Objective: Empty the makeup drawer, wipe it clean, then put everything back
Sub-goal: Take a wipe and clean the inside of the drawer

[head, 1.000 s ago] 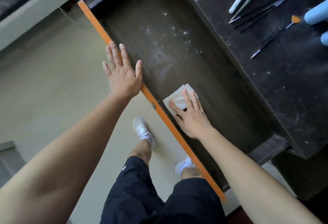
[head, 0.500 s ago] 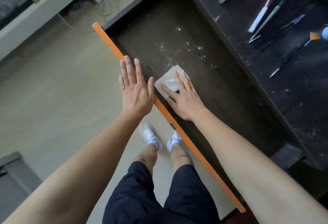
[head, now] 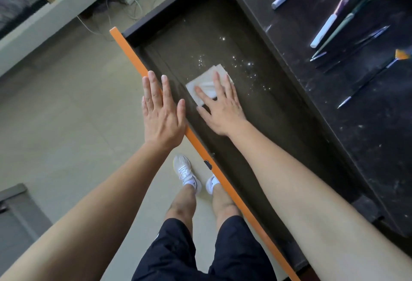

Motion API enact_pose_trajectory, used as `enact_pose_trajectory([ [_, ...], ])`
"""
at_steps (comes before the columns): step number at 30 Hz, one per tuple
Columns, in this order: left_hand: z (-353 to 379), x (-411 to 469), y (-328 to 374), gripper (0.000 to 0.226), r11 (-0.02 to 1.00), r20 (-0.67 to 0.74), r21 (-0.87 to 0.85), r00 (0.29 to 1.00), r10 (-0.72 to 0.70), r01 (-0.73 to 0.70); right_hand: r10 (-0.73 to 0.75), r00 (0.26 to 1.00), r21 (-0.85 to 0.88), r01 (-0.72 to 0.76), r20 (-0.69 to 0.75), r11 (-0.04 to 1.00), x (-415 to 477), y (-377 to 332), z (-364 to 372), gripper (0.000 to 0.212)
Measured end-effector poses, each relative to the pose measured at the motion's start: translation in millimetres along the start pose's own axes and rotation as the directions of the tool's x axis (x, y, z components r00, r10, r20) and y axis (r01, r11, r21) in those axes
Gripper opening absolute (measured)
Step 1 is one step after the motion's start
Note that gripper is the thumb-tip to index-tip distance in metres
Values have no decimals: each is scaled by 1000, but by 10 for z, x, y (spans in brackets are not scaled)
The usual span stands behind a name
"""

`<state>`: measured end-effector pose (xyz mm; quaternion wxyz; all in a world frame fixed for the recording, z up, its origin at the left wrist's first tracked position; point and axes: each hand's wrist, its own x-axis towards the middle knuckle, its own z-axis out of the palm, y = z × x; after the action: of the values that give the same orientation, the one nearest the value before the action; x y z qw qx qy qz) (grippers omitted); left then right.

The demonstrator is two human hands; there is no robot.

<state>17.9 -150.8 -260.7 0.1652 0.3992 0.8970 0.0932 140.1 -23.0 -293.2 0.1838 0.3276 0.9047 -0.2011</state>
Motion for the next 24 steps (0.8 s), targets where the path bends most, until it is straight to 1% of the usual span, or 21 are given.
enact_pose_trajectory([
  [3,12,-5,-1,66,1000,-26,-4,1000,9,-10,-27,1000,-15,27,2,1000,431,-287,-128,59],
  [5,17,-22,-13,67,1000,-24,-10,1000,-4,4,-50,999,-22,50,-3,998,458,-356,-115,57],
  [8,-5,-61,-31,69,1000,-16,5,1000,-12,12,-137,989,15,138,-63,990,77,-206,81,50],
  [10,-24,-71,-25,71,1000,16,4,999,-28,28,-149,986,22,152,-78,988,-314,62,233,48],
  [14,-66,-64,14,78,999,46,39,999,-24,22,12,998,-1,-13,-57,1000,-975,747,352,49],
  [17,-107,-40,90,92,989,60,150,998,-21,12,110,993,0,-110,-36,994,-1073,1006,277,51],
  [18,-123,-21,140,96,981,60,191,998,6,-18,123,992,6,-122,-42,992,-1008,1026,237,51],
  [20,-131,31,269,100,958,65,251,990,124,-136,156,985,39,-154,-67,987,-760,987,117,50],
  [22,-81,112,413,103,926,98,285,969,228,-247,185,978,75,-178,-99,981,-400,888,-40,51],
  [24,-4,224,526,107,900,169,326,955,246,-289,186,976,89,-177,-116,980,37,757,-202,51],
])
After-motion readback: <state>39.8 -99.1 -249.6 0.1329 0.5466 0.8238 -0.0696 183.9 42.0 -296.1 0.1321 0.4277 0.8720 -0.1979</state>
